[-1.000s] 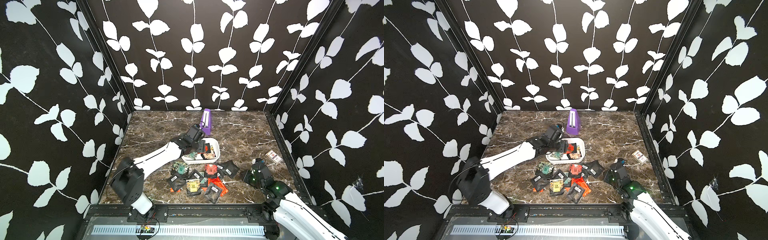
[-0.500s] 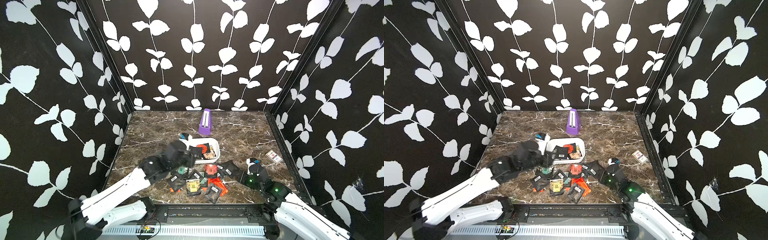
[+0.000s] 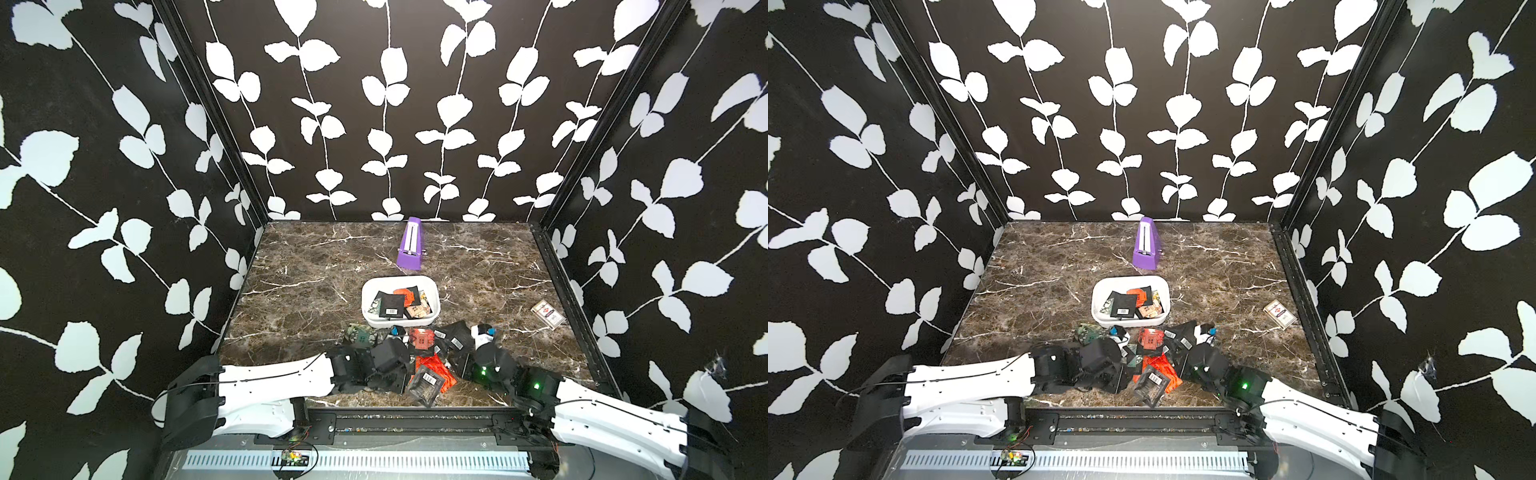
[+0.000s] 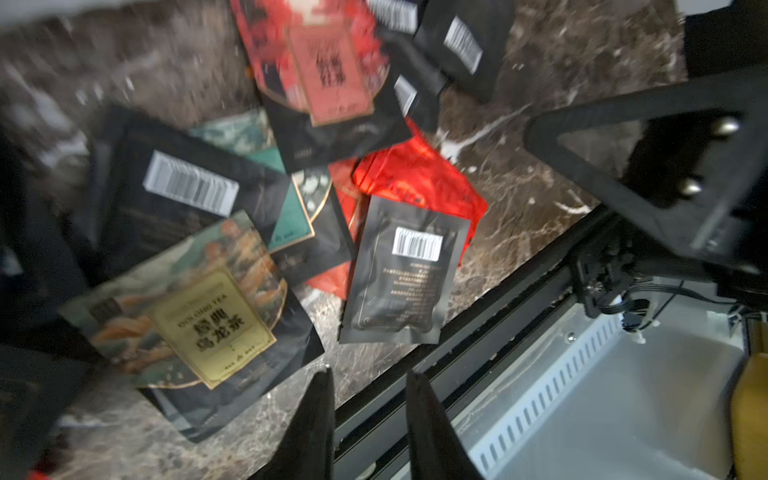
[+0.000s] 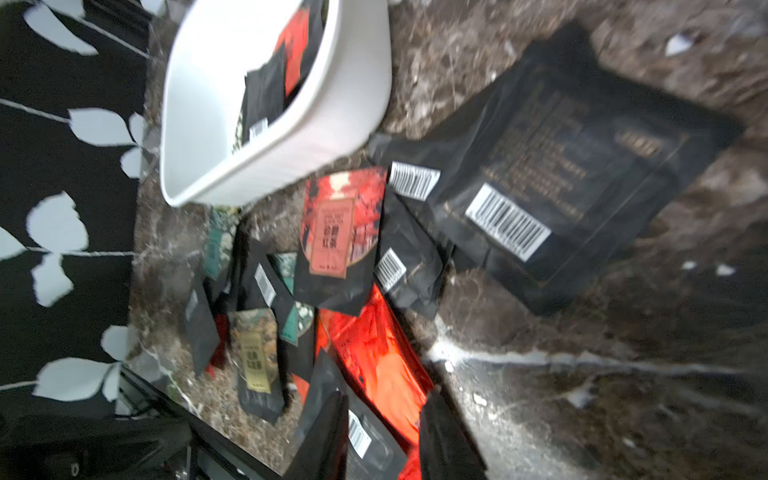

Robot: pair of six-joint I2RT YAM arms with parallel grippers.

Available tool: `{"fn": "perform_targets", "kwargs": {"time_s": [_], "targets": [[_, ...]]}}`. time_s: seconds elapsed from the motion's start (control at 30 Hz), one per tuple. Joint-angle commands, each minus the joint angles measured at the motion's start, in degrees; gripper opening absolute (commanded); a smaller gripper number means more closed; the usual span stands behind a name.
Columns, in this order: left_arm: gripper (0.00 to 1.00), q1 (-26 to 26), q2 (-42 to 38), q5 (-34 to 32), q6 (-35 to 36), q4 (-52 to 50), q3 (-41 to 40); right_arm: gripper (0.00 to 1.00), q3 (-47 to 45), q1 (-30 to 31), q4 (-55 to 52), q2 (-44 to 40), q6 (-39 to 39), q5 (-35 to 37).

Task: Put the tea bags into the storage box
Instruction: Place the tea bag in the storage box, then pick up the tea bag from the center of the board.

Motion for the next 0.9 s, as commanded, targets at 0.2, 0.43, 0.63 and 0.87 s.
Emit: {"fn": "perform_targets", "kwargs": {"time_s": [0.2,0.43,0.63,0.87], "targets": [[0.15,-2.11,7.03,0.48,-5.08,7.93,-1.61,0.27,0.42,8.61,3.07,7.93,5.71,7.43],[0.12,-2.28,12.81,1.7,-3.11,11.12,-1.02,0.25,0.37,11.43,3.57,10.16,7.49,8.9],[0.11,-2.29,16.29,2.6,-2.45,12.5,0.09,0.25,-1.07,11.88,5.51,9.27,8.37,9.14],[0.1,-2.32,18.4,2.46,-2.66,13.01,-0.34,0.26,-1.16,12.5,4.73,9.58,8.89,8.93]]}}
